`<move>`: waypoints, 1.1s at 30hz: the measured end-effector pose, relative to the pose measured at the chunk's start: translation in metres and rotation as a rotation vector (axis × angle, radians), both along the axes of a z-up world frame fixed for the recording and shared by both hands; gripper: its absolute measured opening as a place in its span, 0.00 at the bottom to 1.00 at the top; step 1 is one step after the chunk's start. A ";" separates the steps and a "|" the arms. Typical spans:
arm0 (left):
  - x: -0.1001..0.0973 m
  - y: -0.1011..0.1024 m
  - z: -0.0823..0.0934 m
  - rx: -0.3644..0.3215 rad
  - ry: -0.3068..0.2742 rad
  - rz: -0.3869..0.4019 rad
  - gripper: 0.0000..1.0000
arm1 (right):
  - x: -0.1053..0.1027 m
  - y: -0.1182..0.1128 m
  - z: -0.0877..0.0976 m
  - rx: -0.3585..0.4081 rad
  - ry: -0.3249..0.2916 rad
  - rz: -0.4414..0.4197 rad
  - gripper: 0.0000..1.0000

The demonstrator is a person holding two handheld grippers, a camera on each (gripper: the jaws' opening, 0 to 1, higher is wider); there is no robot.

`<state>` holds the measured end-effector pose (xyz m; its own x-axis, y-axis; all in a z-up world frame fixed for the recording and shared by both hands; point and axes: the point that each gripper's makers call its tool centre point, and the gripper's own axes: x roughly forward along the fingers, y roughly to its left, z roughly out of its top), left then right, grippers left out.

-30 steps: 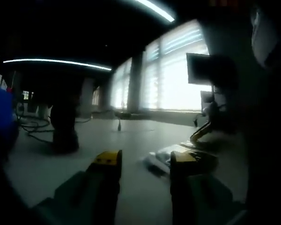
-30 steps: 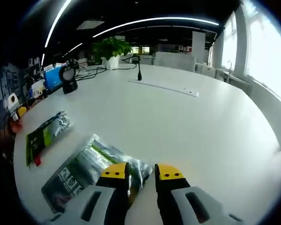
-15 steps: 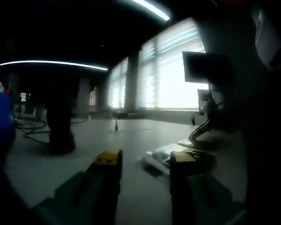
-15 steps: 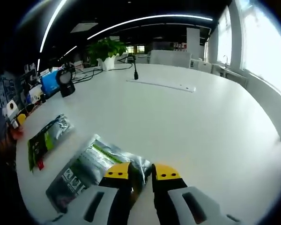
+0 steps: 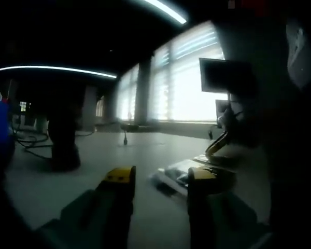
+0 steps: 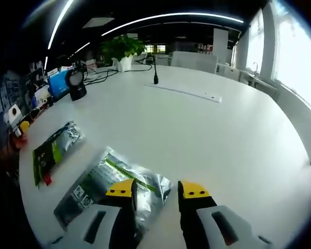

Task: Clip sheet goods on table flip sheet goods clip sheet goods scan sheet goods put sheet goods back to table

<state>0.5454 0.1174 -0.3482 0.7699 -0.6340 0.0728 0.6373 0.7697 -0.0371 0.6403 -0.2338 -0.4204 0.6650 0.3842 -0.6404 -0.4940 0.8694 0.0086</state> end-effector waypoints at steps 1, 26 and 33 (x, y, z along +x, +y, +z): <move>0.000 0.000 0.000 0.001 0.000 0.000 0.33 | -0.002 0.003 -0.003 -0.007 0.008 0.011 0.29; -0.002 -0.001 -0.001 0.011 -0.007 -0.003 0.33 | 0.008 0.000 -0.005 -0.078 0.066 0.007 0.16; -0.002 -0.001 -0.001 0.012 -0.007 0.000 0.33 | 0.009 -0.001 -0.005 -0.086 0.057 -0.017 0.08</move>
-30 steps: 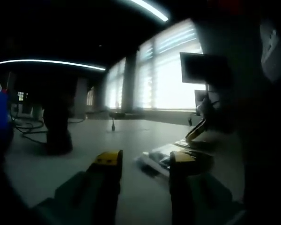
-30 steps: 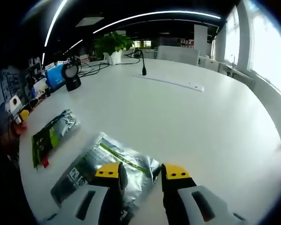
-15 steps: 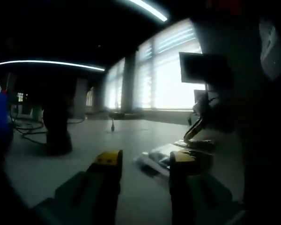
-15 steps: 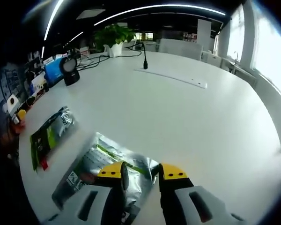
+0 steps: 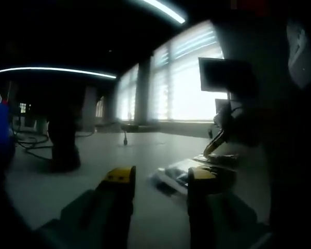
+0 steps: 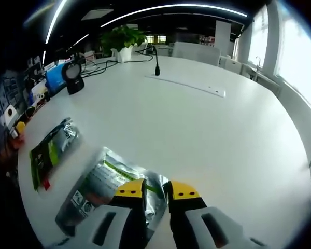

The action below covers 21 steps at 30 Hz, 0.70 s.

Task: Clip sheet goods on table flip sheet goods clip sheet goods scan sheet goods put sheet goods back to table

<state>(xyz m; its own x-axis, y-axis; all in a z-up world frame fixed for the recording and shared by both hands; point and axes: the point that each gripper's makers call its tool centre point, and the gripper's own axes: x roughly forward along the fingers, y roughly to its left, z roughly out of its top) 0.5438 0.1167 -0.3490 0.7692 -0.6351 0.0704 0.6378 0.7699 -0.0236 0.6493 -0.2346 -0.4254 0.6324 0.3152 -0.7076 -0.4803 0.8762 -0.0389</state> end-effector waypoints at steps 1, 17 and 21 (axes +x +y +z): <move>0.000 0.000 0.000 0.001 0.000 0.000 0.33 | 0.001 -0.001 0.000 -0.004 -0.002 -0.004 0.07; 0.001 0.000 -0.002 0.013 0.002 0.011 0.33 | 0.002 0.001 0.004 0.002 -0.009 0.054 0.21; 0.001 0.000 -0.002 0.019 0.002 0.012 0.33 | 0.000 0.003 -0.001 0.016 0.019 0.062 0.24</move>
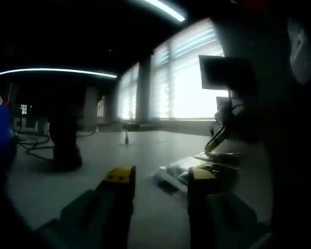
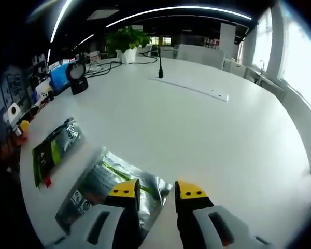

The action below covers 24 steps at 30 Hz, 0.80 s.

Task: Clip sheet goods on table flip sheet goods clip sheet goods scan sheet goods put sheet goods back to table

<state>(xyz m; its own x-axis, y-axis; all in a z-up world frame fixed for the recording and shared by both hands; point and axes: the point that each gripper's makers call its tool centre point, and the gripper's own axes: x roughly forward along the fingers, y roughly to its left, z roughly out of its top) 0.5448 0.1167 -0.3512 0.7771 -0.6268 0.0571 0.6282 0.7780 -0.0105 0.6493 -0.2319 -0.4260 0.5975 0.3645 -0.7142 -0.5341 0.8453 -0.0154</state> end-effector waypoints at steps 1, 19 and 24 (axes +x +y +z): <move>0.000 0.000 0.000 0.001 0.000 0.000 0.33 | 0.001 0.000 0.000 0.005 0.001 -0.008 0.24; 0.000 -0.001 0.000 0.004 -0.005 -0.001 0.33 | 0.001 -0.002 -0.001 -0.021 0.041 -0.021 0.11; -0.001 -0.001 0.001 0.004 -0.007 -0.003 0.33 | -0.002 0.004 -0.001 -0.012 0.050 -0.014 0.02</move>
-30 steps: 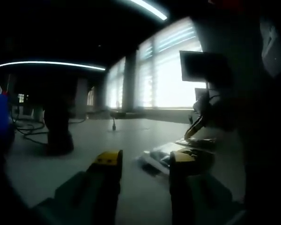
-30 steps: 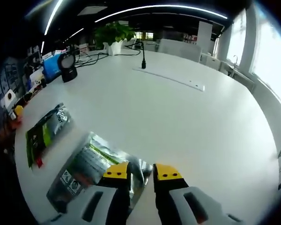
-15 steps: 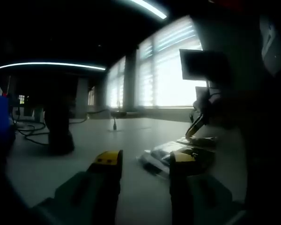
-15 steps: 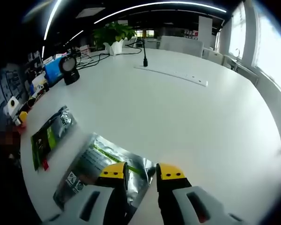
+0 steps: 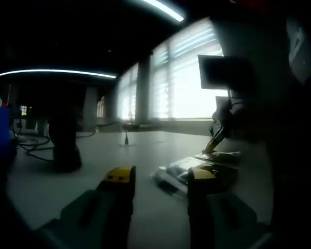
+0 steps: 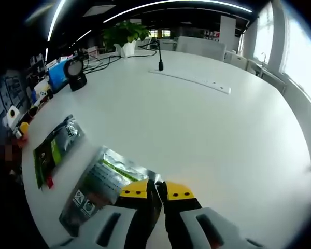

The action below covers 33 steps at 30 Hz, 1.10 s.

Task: Clip sheet goods on table flip sheet goods clip sheet goods scan sheet goods put sheet goods back to table

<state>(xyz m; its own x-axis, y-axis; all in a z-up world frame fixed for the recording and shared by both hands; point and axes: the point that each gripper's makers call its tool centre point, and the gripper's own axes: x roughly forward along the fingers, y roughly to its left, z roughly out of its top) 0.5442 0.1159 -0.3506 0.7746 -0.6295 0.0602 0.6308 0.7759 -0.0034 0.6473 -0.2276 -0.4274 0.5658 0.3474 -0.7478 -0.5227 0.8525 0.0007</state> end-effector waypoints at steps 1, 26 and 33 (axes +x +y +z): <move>0.000 0.000 0.000 0.000 0.000 0.000 0.33 | 0.000 0.001 0.000 -0.004 -0.004 0.003 0.02; 0.002 0.002 -0.001 -0.004 0.004 0.008 0.33 | -0.006 0.010 0.043 0.255 -0.077 -0.038 0.00; 0.002 0.001 -0.001 -0.003 0.005 0.008 0.33 | -0.013 0.015 0.070 0.398 -0.099 -0.095 0.00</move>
